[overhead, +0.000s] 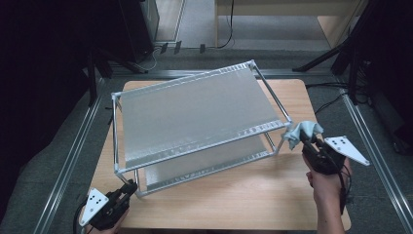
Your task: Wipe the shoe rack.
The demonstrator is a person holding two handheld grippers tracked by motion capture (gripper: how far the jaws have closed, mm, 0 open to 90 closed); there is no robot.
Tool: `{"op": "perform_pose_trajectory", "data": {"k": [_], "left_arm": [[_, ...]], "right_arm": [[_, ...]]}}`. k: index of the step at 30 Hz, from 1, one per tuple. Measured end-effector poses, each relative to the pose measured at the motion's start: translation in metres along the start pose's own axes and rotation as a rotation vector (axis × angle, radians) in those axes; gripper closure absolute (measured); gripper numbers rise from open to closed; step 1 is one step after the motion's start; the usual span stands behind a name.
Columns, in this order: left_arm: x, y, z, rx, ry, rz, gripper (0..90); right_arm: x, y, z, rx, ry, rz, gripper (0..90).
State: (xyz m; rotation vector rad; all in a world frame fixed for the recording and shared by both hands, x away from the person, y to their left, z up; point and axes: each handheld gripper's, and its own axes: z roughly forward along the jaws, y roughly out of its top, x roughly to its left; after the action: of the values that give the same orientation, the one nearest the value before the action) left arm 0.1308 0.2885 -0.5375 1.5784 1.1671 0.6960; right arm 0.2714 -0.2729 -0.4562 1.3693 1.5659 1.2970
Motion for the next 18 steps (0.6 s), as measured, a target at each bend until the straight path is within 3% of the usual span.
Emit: {"op": "perform_pose_trajectory", "data": {"k": [2,3,4,5,8,9,10,13,14,15,16,17,18], "left_arm": [[0.0,0.0,0.0,-0.001,-0.001,-0.009,78.7],[0.0,0.0,0.0,-0.001,-0.001,-0.009,78.7],[0.0,0.0,0.0,-0.001,-0.003,-0.012,78.6],[0.0,0.0,0.0,-0.001,-0.003,-0.012,78.6],[0.0,0.0,0.0,0.0,0.002,-0.006,78.7],[0.0,0.0,0.0,0.0,0.002,-0.006,78.7],[0.0,0.0,0.0,0.0,0.002,-0.003,78.7],[0.0,0.0,0.0,0.001,0.003,-0.001,78.7],[-0.001,0.0,0.0,0.002,0.005,0.0,78.8],[-0.001,0.0,0.0,0.002,0.005,0.0,78.7],[-0.001,-0.001,0.0,0.001,0.004,-0.002,78.8],[-0.001,-0.001,0.0,0.001,0.004,-0.002,78.8],[-0.001,-0.001,0.0,0.0,0.004,-0.003,78.8]], "right_arm": [[0.0,-0.012,0.011,0.054,0.028,-0.005,74.7],[0.0,-0.012,0.011,0.054,0.028,-0.005,74.7],[-0.002,-0.023,0.02,0.099,0.045,0.017,74.8],[-0.002,-0.023,0.02,0.099,0.045,0.017,74.8],[-0.005,-0.045,0.037,0.218,0.021,-0.011,74.7],[-0.005,-0.045,0.037,0.218,0.021,-0.011,74.7],[-0.007,-0.054,0.044,0.272,0.005,-0.025,74.7],[-0.009,-0.057,0.046,0.277,-0.028,-0.013,74.8],[-0.012,-0.053,0.043,0.227,-0.107,0.01,74.8],[-0.012,-0.053,0.043,0.227,-0.107,0.01,74.8],[-0.017,-0.045,0.036,0.152,-0.191,0.065,74.8],[-0.017,-0.045,0.036,0.152,-0.191,0.065,74.8],[-0.019,-0.042,0.033,0.12,-0.238,0.08,74.7]]}}
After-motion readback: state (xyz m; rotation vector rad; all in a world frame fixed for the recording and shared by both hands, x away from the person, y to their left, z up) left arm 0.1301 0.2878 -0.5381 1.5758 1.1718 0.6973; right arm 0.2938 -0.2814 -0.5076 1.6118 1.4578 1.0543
